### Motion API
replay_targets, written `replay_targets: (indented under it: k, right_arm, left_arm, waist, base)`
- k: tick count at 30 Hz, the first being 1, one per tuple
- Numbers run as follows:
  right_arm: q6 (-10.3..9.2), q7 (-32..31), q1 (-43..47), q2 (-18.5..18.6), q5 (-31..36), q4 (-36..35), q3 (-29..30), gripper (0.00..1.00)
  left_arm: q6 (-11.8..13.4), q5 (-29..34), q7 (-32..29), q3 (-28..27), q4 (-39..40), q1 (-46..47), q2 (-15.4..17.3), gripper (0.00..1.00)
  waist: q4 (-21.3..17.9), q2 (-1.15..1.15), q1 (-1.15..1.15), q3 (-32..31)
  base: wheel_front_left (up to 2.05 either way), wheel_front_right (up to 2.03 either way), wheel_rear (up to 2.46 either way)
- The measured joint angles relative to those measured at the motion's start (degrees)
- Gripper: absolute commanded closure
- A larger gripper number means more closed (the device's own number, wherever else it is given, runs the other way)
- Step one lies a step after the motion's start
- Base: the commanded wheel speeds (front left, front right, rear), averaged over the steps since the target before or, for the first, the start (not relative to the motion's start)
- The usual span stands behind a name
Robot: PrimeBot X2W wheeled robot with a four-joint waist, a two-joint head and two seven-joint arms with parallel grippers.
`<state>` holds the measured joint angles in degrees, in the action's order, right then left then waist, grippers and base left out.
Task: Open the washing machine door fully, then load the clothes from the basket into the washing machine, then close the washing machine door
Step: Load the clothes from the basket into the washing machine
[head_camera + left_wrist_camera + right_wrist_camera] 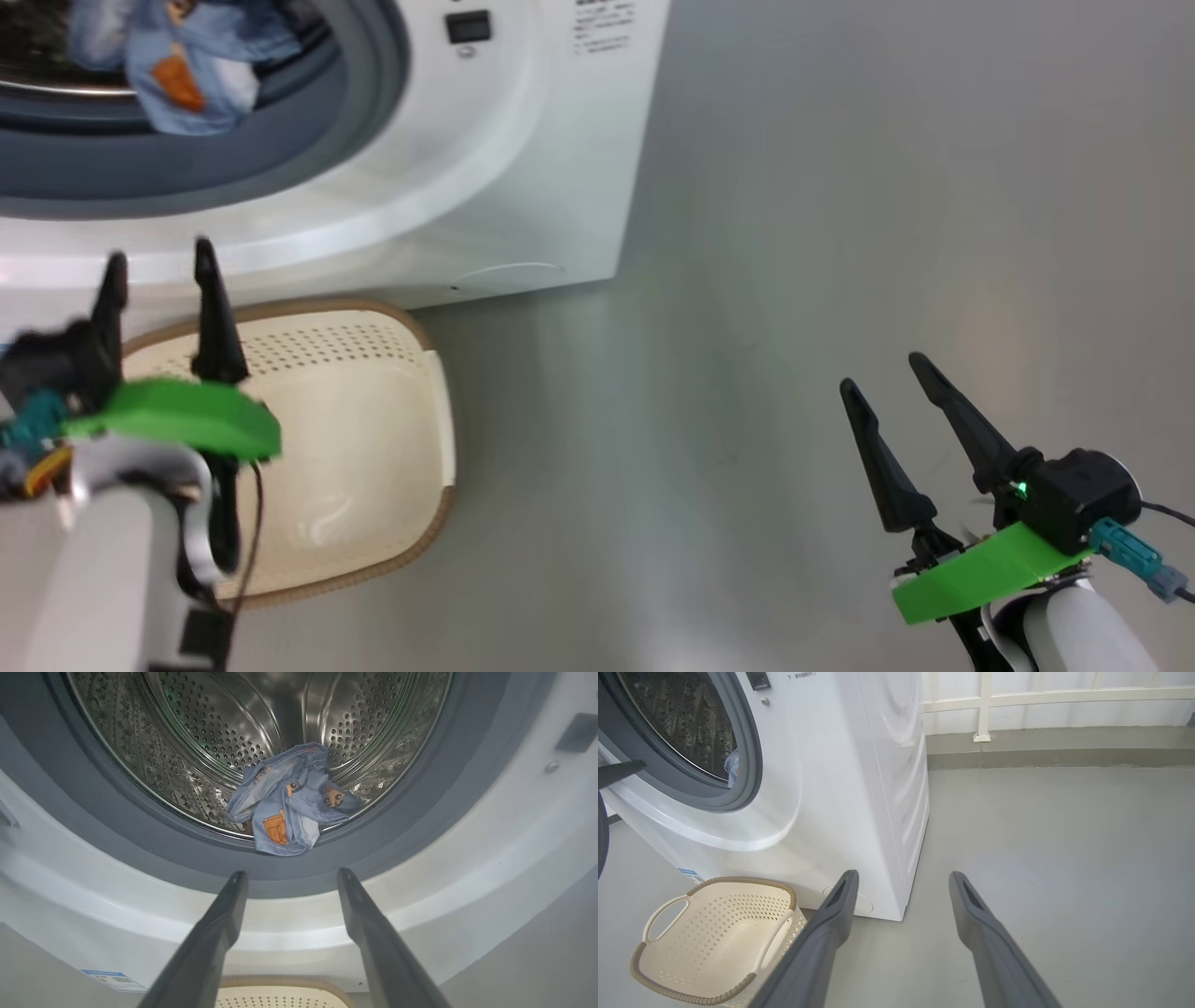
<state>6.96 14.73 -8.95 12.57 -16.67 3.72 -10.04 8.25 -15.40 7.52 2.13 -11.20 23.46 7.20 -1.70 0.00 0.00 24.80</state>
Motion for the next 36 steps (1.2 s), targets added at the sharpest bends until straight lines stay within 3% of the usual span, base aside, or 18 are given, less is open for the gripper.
replay_targets:
  k: [12,22,36]
  right_arm:
    - [0.0,0.0,-2.1,-2.7,-0.7,0.8,-0.5,0.0]
    - [0.0,0.0,-2.0,-3.2,-1.0,1.0,-0.7,0.0]
    - [0.0,0.0,1.3,-1.6,-1.0,1.0,-0.9,0.0]
  left_arm:
    - [0.6,-0.2,-6.0,-3.1,-16.3,20.7,6.0,0.0]
    - [0.0,-2.5,-7.5,-4.1,-32.9,32.2,6.7,0.0]
    - [-0.5,-2.1,-6.4,-3.0,-50.7,39.9,8.2,0.0]
  waist:
    - [-6.4,0.0,0.0,5.6]
    - [-10.0,0.0,0.0,8.6]
    - [-10.8,0.0,0.0,6.6]
  base:
    - [0.0,0.0,0.0]
    - [0.0,0.0,0.0]
    - [0.0,0.0,0.0]
